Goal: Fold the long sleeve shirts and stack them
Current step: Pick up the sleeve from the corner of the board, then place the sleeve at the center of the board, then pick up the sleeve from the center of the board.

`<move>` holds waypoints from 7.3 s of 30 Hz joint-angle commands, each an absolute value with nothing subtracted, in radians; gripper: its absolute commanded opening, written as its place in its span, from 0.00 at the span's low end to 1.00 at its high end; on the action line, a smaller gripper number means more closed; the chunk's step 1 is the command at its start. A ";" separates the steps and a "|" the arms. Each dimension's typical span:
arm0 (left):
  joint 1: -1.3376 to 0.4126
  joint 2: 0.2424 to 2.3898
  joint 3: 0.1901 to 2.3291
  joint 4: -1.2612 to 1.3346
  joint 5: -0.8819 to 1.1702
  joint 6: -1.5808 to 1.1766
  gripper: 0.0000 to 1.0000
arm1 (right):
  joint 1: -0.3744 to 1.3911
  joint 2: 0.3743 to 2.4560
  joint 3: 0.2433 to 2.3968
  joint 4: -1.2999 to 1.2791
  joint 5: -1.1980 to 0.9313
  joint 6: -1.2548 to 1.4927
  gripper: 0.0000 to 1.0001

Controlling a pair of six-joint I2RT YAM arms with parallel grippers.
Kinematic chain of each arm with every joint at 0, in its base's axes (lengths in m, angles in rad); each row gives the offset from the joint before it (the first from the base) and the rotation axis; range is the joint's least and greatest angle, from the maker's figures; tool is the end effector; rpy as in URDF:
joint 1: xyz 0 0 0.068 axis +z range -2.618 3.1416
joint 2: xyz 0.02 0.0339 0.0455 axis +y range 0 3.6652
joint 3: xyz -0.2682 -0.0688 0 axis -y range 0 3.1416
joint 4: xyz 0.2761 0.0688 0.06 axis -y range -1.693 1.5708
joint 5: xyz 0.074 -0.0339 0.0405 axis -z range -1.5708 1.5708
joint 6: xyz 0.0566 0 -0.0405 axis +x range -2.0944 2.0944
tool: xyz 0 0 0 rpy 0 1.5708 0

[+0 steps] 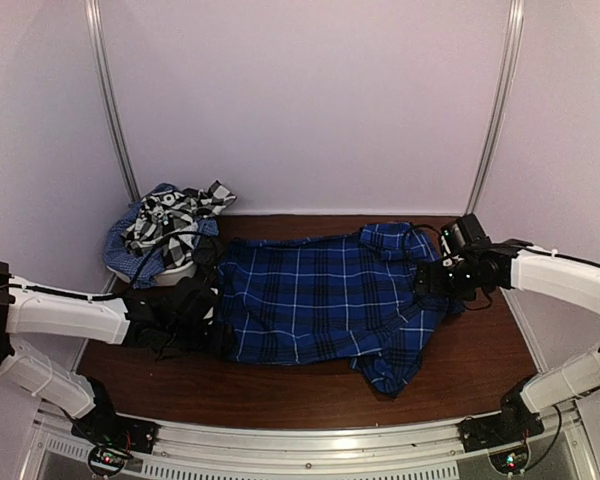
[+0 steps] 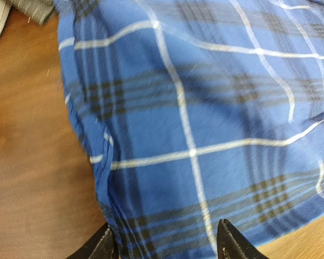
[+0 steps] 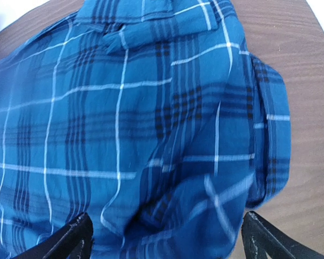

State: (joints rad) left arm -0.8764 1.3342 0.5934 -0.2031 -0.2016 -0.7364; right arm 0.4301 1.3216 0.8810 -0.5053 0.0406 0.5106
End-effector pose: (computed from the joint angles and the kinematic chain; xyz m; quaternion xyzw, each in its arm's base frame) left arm 0.1862 -0.2058 0.1273 0.0352 0.9463 -0.1552 0.2814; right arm 0.2787 0.1253 0.2041 0.0445 0.9504 0.1221 0.2827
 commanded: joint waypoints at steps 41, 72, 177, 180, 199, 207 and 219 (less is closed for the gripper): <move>-0.877 1.279 0.734 -0.216 -0.231 -0.658 0.73 | 0.983 1.355 0.522 -0.474 0.250 0.988 0.39; -0.877 1.260 0.815 -0.238 -0.256 -0.579 0.74 | 1.507 1.219 1.026 -1.375 0.411 1.601 0.00; -0.877 1.368 0.790 -0.202 -0.239 -0.545 0.97 | 0.722 1.512 1.056 -0.610 0.618 0.390 0.00; -0.877 1.376 0.799 -0.205 -0.241 -0.543 0.97 | 0.721 1.450 1.135 -0.779 0.703 0.465 0.00; -0.877 1.419 0.826 -0.207 -0.239 -0.534 0.97 | 0.721 1.211 1.575 -1.341 0.853 0.636 0.00; -0.877 1.425 0.819 -0.210 -0.241 -0.535 0.97 | 0.724 1.230 1.685 -1.376 0.845 0.604 0.00; -0.877 1.428 0.804 -0.205 -0.231 -0.529 0.97 | 0.724 1.334 1.899 -1.375 0.835 0.492 0.02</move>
